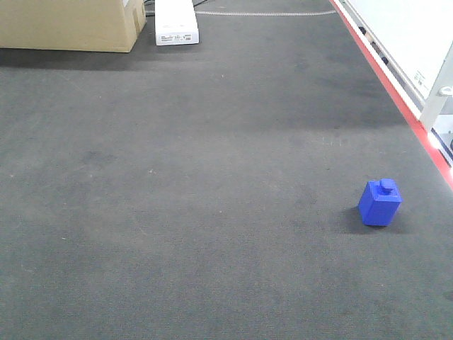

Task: Pour parts from conveyor to right shelf

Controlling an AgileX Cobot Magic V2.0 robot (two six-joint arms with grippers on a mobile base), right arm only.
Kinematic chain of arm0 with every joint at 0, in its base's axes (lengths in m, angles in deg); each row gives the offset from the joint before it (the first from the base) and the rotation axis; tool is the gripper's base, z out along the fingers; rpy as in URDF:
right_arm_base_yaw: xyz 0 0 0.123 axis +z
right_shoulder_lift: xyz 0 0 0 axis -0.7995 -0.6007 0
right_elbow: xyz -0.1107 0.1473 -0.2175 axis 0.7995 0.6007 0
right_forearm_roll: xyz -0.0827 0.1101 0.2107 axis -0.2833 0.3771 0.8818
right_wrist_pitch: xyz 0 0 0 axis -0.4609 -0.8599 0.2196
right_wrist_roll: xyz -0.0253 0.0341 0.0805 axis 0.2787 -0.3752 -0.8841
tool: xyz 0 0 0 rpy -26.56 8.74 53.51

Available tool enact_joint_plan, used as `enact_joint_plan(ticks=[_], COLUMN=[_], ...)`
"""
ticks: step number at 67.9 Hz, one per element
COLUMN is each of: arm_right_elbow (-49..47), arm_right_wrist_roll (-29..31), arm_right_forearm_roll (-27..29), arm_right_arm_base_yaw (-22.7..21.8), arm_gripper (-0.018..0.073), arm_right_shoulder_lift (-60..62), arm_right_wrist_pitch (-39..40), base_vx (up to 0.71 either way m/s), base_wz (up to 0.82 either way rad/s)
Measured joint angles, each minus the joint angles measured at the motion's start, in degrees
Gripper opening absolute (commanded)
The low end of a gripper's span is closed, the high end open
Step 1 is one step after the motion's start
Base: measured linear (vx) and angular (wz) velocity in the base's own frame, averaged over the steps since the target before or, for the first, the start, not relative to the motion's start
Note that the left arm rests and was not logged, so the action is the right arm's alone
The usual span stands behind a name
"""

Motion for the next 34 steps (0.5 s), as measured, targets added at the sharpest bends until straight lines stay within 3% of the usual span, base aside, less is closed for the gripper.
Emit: enact_joint_plan(ticks=[9,34], arm_right_elbow=[-0.4,-18.8], arm_right_wrist_roll=[0.1,0.1], arm_right_forearm_roll=[-1.1,-1.4], arm_right_arm_base_yaw=[0.0,0.0], arm_gripper=[-0.0009,-0.0009], arm_right_shoulder_lift=[0.0,-2.3], arm_right_wrist_pitch=[10.7,15.4], base_vx=[0.00,0.00], base_wz=[0.00,0.00])
